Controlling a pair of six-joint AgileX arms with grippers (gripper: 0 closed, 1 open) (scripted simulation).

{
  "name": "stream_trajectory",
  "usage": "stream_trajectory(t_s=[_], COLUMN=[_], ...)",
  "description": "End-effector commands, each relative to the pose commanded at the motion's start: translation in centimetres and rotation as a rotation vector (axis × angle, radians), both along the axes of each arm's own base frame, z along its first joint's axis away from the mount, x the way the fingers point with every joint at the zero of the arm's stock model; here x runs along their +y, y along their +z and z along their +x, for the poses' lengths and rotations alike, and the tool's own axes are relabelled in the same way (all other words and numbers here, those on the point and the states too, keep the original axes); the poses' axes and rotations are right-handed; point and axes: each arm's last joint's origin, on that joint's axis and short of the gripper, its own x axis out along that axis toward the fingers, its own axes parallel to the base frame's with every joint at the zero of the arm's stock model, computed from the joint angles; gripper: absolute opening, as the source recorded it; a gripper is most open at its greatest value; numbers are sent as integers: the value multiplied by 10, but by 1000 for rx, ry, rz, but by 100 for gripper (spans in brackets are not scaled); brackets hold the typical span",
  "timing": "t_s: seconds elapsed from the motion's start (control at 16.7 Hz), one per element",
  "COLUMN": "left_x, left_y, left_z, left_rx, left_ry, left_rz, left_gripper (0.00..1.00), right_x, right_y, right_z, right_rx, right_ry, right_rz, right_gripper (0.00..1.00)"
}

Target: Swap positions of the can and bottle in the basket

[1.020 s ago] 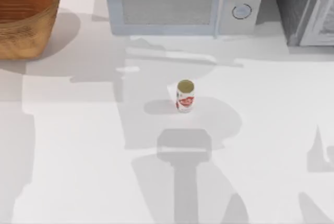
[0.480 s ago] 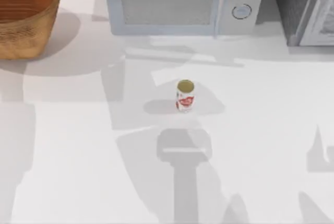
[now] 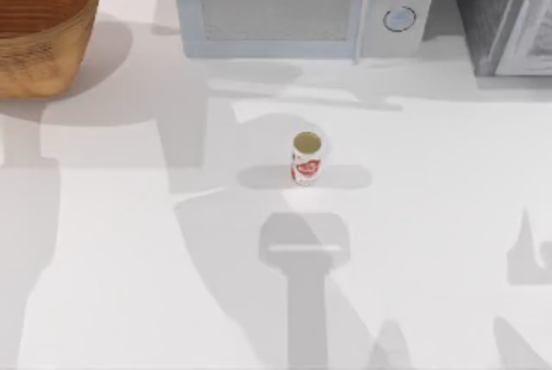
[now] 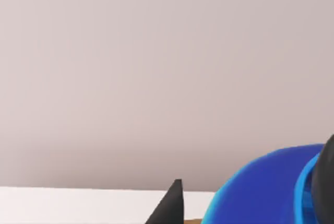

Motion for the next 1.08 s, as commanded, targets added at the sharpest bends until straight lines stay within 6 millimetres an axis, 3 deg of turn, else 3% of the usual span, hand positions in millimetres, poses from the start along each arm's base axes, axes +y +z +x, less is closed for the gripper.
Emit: stream_trajectory(t_s=[0.72,1.08], left_x=[0,0], left_y=[0,0], left_z=[0,0], left_rx=[0,0], left_ry=[0,0], left_rz=[0,0], left_gripper=[98,100], right_x=[0,0], right_y=[0,0], right_z=[0,0], right_rx=[0,0], right_ry=[0,0], right_rz=[0,0], right_gripper=[100,100])
